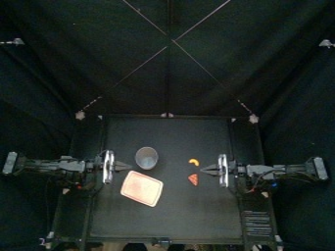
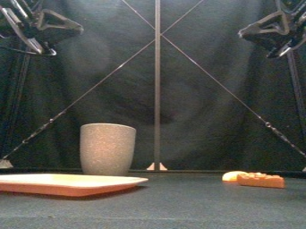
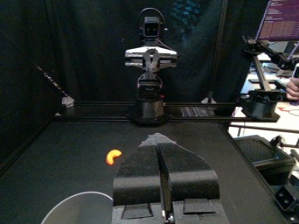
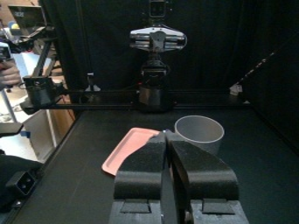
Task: Pick the tangerine then place it in the grey bowl
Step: Pick the tangerine
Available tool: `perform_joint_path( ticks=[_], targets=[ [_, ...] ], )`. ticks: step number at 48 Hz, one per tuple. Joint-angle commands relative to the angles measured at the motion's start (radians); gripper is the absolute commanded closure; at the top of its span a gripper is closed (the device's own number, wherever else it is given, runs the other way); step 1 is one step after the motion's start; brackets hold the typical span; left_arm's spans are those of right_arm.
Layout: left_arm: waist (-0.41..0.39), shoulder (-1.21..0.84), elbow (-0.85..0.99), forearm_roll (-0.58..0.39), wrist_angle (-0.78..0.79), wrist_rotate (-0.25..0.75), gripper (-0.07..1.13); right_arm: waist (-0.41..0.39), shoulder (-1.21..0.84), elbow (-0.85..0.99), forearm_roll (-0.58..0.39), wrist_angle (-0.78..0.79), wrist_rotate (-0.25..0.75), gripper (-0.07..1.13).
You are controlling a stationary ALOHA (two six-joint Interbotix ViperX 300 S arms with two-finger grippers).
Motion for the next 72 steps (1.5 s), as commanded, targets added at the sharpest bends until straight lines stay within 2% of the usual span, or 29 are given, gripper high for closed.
perform_joint_path(
  ticks=[1, 7, 20, 25, 29, 40, 44, 46, 53, 63, 72],
  targets=[
    [0.000, 0.006, -0.054, 0.000, 0.063, 0.002, 1.06, -0.005, 0.029, -0.018, 0.011, 0.009, 0.011, 1.06],
    [0.002, 0.006, -0.083, 0.002, 0.130, 0.006, 1.06, -0.028, 0.071, -0.031, 0.040, 0.051, 0.031, 1.05],
    [0.035, 0.031, -0.092, 0.021, 0.141, 0.008, 1.05, -0.098, 0.175, -0.098, 0.032, 0.066, 0.032, 1.04],
    [0.058, 0.032, -0.092, 0.029, 0.163, 0.008, 1.00, -0.146, 0.198, -0.104, 0.040, 0.115, 0.034, 0.98],
    [0.074, 0.032, -0.095, 0.032, 0.184, 0.008, 0.93, -0.181, 0.209, -0.103, 0.054, 0.169, 0.035, 0.85],
    [0.092, 0.023, -0.098, 0.028, 0.192, 0.006, 0.66, -0.244, 0.216, -0.104, 0.213, 0.230, 0.032, 0.22],
    [0.092, 0.017, -0.100, 0.028, 0.189, 0.006, 0.60, -0.253, 0.222, -0.101, 0.218, 0.244, 0.034, 0.07],
    [0.091, 0.015, -0.100, 0.028, 0.189, 0.006, 0.59, -0.258, 0.229, -0.101, 0.218, 0.255, 0.034, 0.03],
    [0.092, 0.015, -0.098, 0.028, 0.189, 0.005, 0.59, -0.288, 0.270, -0.106, 0.216, 0.316, 0.034, 0.02],
    [0.091, 0.015, -0.100, 0.028, 0.172, 0.006, 0.59, -0.383, 0.390, -0.110, 0.209, 0.428, 0.032, 0.02],
    [0.092, 0.015, -0.095, 0.028, 0.169, 0.006, 0.59, -0.407, 0.502, -0.138, 0.209, 0.446, 0.031, 0.02]
  ],
)
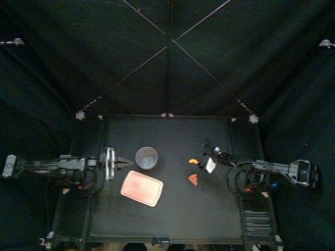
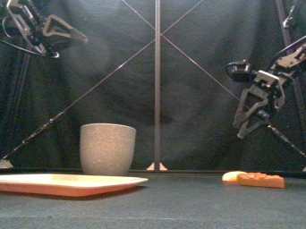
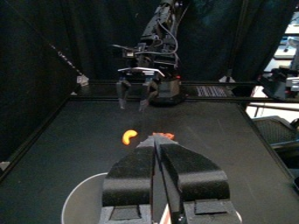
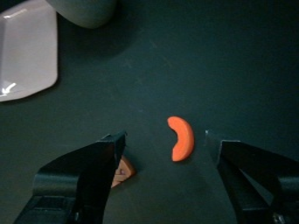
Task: Pick the tangerine then place it in the grey bowl
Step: Pick the tangerine
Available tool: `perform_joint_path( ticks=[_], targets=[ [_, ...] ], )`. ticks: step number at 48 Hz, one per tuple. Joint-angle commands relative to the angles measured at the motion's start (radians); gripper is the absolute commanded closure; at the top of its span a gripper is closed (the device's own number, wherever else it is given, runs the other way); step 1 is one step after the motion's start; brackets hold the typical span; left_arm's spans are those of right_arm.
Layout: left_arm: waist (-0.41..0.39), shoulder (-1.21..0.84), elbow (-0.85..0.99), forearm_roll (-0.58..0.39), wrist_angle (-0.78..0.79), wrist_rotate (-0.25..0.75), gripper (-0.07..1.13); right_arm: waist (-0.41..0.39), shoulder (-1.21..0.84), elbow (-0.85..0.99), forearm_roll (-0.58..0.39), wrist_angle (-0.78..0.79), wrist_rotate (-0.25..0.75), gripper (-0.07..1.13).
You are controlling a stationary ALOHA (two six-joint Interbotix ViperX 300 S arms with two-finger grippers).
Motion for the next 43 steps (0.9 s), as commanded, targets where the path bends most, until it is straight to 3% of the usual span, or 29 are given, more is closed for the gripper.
perform_joint_path(
  ticks=[1, 23, 43],
  targets=[
    [0.002, 0.002, -0.026, 0.000, -0.011, 0.000, 0.59, -0.008, 0.060, -0.046, 0.000, 0.005, -0.003, 0.02],
    [0.002, 0.000, -0.009, 0.000, -0.009, 0.000, 0.59, -0.038, 0.399, -0.213, -0.072, 0.153, -0.003, 0.02],
    [-0.002, -0.023, 0.020, 0.000, -0.009, -0.002, 0.59, -0.041, 0.426, -0.225, -0.066, 0.204, 0.002, 0.03]
  ],
)
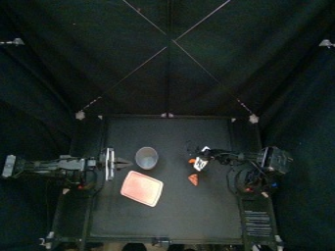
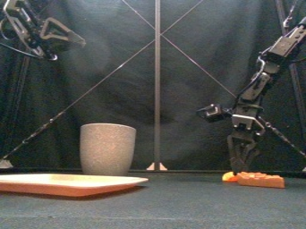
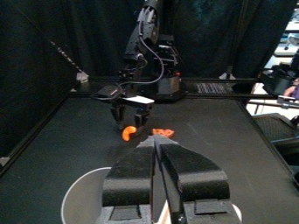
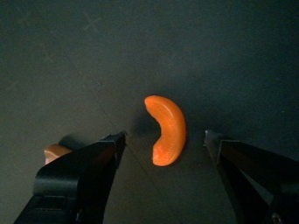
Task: Pick the tangerine then place it in the grey bowl
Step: Pick the tangerine
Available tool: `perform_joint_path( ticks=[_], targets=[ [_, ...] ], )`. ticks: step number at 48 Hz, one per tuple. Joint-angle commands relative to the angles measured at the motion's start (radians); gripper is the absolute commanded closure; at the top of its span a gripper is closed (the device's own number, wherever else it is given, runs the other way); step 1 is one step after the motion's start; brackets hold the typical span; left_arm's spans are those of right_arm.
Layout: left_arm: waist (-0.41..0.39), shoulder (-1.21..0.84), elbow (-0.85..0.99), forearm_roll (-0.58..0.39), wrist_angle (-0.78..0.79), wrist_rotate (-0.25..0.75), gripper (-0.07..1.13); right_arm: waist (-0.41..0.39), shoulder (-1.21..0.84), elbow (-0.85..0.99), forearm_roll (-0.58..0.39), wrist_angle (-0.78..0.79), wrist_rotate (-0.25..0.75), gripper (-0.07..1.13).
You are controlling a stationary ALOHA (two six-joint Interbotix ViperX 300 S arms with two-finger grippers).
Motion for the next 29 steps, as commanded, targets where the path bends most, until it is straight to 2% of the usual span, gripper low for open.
perform_joint_path(
  ticks=[1, 9, 19, 29],
  targets=[
    [-0.003, -0.006, -0.006, 0.000, -0.008, -0.002, 0.59, -0.005, -0.012, -0.014, 0.003, 0.006, 0.002, 0.03],
    [-0.006, -0.021, 0.003, 0.002, -0.009, -0.003, 0.59, -0.005, 0.009, -0.015, 0.006, 0.006, 0.003, 0.09],
    [-0.006, -0.028, 0.009, 0.000, -0.008, -0.005, 0.59, -0.005, 0.015, -0.020, 0.008, 0.006, 0.003, 0.35],
    [-0.008, -0.028, 0.014, -0.002, -0.009, -0.006, 0.59, 0.002, 0.015, -0.026, 0.008, 0.009, 0.003, 0.45]
  ],
)
